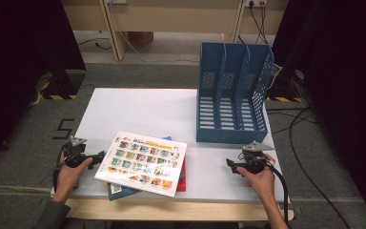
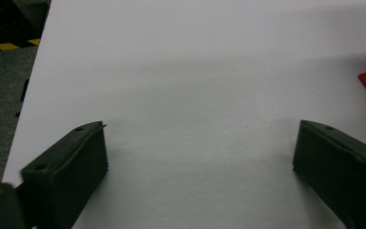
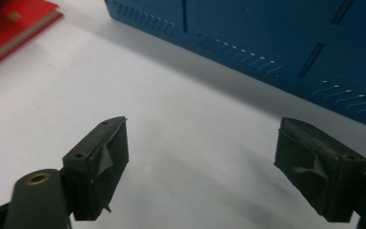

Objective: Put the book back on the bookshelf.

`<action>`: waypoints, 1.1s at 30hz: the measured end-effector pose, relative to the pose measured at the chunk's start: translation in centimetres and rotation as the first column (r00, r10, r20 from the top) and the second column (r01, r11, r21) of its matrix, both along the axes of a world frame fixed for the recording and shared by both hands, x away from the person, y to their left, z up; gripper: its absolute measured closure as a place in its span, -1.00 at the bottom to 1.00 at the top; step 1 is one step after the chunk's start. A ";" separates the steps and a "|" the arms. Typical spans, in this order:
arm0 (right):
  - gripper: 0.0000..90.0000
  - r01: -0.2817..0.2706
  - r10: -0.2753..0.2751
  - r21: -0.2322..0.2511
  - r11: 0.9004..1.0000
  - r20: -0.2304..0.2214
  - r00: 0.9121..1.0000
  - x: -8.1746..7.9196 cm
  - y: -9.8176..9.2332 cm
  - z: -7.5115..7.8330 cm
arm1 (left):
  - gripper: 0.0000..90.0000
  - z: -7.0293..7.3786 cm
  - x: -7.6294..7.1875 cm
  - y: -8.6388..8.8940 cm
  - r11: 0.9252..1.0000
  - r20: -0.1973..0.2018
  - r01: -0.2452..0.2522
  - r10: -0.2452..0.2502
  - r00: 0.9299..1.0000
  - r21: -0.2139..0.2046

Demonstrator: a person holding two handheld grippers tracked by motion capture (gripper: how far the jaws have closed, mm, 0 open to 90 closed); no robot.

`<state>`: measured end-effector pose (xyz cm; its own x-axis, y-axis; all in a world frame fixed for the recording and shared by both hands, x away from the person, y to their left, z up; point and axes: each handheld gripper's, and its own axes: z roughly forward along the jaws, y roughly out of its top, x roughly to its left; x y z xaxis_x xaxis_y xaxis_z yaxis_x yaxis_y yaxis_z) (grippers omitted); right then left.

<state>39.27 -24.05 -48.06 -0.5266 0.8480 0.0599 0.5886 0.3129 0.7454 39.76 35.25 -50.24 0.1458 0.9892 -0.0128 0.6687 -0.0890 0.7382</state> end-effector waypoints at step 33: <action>-0.51 -0.263 0.264 0.044 0.964 -0.001 0.965 -2.5 6.5 1.9 | 0.02 5.0 -4.5 -3.8 0.971 0.024 0.230 -0.232 0.972 0.062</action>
<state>36.79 -17.52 -46.11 -0.7306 0.6758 0.0979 0.4948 0.4251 0.7579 35.21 31.44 -45.19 0.3700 0.9275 0.0525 0.6016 -0.2823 0.7472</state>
